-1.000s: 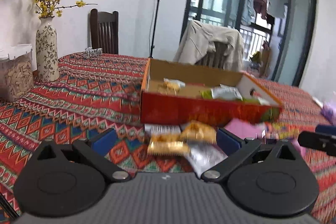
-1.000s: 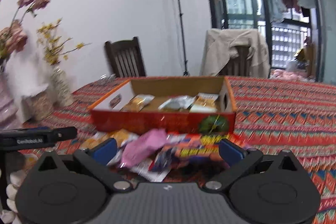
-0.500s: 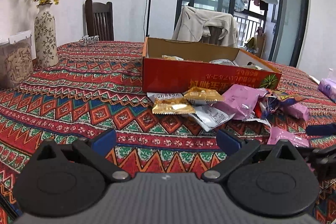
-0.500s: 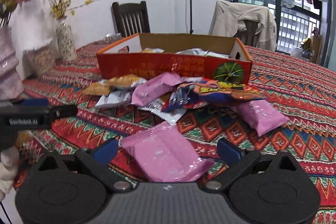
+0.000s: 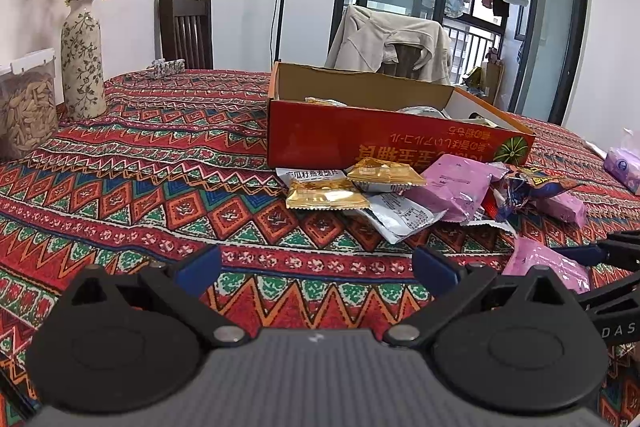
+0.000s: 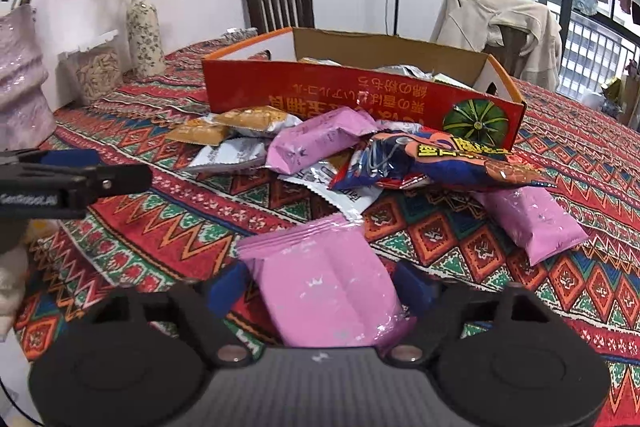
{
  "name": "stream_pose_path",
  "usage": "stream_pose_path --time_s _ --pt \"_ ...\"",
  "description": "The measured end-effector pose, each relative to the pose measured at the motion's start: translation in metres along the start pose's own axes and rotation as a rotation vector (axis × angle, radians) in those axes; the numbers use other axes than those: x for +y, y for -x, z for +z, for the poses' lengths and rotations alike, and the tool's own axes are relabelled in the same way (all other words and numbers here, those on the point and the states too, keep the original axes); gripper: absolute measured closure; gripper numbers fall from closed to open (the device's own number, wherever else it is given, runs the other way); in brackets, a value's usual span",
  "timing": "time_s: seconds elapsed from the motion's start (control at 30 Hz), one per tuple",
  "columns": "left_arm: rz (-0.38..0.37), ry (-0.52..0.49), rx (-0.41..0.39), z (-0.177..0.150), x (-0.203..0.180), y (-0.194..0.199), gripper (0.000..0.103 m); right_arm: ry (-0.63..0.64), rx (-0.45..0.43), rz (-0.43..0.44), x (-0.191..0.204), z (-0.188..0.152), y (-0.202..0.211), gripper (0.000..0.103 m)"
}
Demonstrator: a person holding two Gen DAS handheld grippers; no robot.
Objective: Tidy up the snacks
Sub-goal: 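Grasp a pink packet with the right gripper while the left gripper grasps a pumpkin-seed oat cracker pack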
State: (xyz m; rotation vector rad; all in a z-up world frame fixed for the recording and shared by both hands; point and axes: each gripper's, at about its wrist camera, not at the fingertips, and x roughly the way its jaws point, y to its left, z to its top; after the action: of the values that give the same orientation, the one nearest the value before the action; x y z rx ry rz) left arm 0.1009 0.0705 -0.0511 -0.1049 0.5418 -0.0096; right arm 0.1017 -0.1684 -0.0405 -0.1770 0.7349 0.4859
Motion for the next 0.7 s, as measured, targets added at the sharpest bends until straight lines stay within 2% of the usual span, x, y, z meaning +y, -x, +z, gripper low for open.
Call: stream_pose_path --time_s 0.07,0.17,0.37,0.7 --pt "0.002 0.001 -0.001 0.0 0.0 0.0 0.0 -0.002 -0.007 0.003 0.0 -0.002 0.004 0.041" --pt "0.005 0.003 -0.002 0.0 0.0 0.001 0.0 -0.022 -0.029 0.0 -0.002 -0.007 0.012 0.042" --pt "0.013 0.006 0.0 0.0 0.0 0.001 0.0 -0.053 -0.137 -0.038 -0.007 -0.01 0.036 0.042" --pt "0.051 0.005 0.023 0.004 -0.001 -0.003 0.0 -0.093 -0.292 -0.134 -0.033 0.022 0.045 0.042"
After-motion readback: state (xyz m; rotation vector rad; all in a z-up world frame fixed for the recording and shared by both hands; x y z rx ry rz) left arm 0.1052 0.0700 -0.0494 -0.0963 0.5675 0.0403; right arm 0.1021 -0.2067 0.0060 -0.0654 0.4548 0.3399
